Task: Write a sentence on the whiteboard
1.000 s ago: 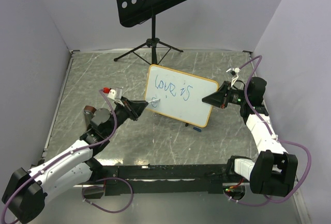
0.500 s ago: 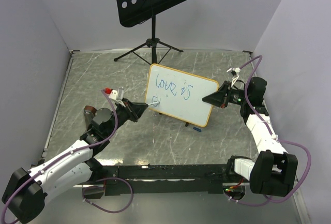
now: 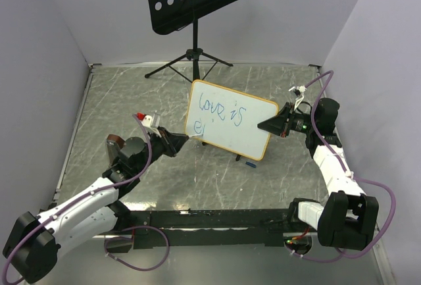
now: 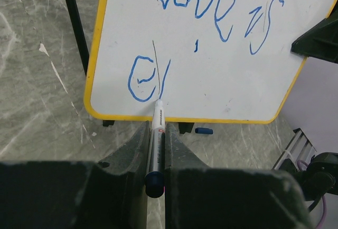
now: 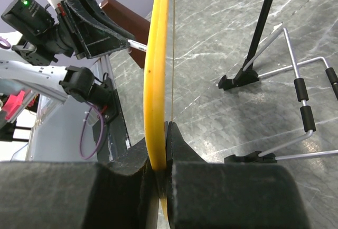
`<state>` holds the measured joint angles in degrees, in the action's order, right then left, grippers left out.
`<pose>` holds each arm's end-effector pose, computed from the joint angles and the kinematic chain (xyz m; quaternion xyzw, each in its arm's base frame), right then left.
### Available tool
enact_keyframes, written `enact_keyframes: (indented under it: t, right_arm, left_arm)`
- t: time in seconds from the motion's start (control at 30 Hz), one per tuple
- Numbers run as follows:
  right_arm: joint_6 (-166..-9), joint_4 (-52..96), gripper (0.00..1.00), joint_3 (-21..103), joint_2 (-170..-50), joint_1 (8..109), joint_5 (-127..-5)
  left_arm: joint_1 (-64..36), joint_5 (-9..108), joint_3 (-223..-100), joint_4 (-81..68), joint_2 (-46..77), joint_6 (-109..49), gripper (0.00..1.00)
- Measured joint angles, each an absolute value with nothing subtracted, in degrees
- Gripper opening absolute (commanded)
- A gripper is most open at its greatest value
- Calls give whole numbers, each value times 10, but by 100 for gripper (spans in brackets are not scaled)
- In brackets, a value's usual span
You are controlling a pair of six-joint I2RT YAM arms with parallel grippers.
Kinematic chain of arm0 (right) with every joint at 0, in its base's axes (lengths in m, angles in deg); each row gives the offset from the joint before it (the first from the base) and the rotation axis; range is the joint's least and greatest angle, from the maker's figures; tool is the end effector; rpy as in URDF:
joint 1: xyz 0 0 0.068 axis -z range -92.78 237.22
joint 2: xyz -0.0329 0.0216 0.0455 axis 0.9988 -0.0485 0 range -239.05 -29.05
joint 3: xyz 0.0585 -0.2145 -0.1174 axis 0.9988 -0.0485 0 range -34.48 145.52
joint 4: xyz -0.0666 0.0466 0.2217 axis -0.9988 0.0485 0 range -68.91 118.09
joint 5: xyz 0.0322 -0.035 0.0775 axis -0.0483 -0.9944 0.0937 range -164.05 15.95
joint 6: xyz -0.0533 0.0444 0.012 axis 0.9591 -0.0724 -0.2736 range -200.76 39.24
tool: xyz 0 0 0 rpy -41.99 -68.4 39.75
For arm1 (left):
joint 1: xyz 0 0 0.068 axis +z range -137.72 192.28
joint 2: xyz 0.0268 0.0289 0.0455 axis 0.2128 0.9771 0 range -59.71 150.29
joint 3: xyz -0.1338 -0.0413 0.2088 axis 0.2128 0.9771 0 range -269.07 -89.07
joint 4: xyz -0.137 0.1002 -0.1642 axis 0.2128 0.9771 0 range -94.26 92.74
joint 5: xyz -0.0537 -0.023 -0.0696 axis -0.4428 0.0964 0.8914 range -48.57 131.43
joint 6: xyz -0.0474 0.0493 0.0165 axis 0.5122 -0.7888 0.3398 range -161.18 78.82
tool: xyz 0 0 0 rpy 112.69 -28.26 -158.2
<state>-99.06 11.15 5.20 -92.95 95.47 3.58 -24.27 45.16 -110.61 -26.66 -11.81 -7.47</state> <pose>0.2264 0.0240 0.2748 -0.2332 0.6871 0.5349 0.4330 0.1671 -0.1286 0.2409 0.0403 0.7300 -0.4118 0.5439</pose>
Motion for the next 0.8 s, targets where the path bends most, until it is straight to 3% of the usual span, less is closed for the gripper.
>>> enact_keyframes:
  t: [0.8]
  right_arm:
    - [-989,108,0,52,-930,955,31]
  left_arm:
    - [-243,451,-1156,-295,-63,-75,1]
